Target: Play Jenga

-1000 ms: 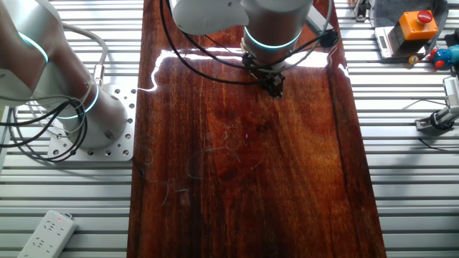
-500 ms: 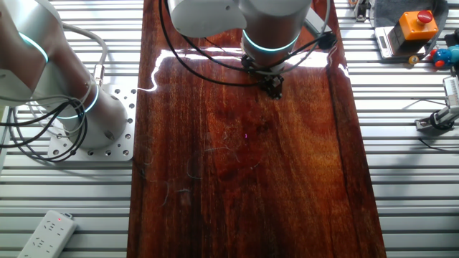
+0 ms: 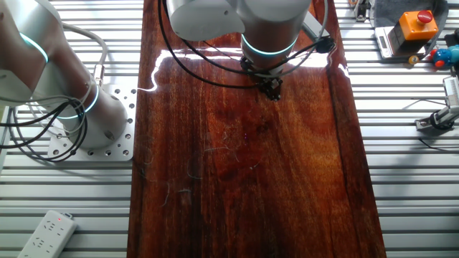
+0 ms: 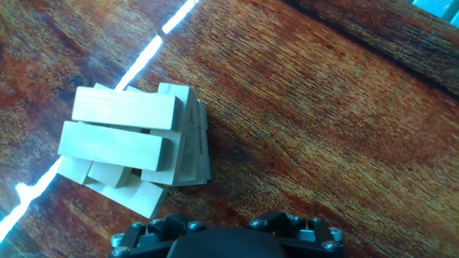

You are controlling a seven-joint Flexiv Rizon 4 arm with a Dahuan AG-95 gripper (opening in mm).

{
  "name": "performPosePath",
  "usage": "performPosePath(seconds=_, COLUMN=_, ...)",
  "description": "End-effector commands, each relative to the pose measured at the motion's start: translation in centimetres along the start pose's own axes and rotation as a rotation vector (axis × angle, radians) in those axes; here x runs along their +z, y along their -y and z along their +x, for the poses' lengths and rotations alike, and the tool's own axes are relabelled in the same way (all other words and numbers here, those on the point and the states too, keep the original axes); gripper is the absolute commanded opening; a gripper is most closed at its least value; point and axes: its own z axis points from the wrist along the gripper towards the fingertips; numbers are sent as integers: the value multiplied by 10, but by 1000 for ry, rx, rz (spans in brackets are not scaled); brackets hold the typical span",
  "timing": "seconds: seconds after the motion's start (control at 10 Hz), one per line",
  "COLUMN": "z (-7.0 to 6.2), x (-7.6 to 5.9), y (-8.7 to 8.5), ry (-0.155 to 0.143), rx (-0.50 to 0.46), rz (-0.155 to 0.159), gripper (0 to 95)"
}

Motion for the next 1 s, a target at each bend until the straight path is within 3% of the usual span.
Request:
performPosePath(seconds=0.1, z=-1, x=1, y=0, ry=3, rx=9, rz=-1, gripper=760)
performPosePath(seconds=1.0, z=-6, x=4, y=-1, ry=9, rx=41, rz=-6, gripper=760)
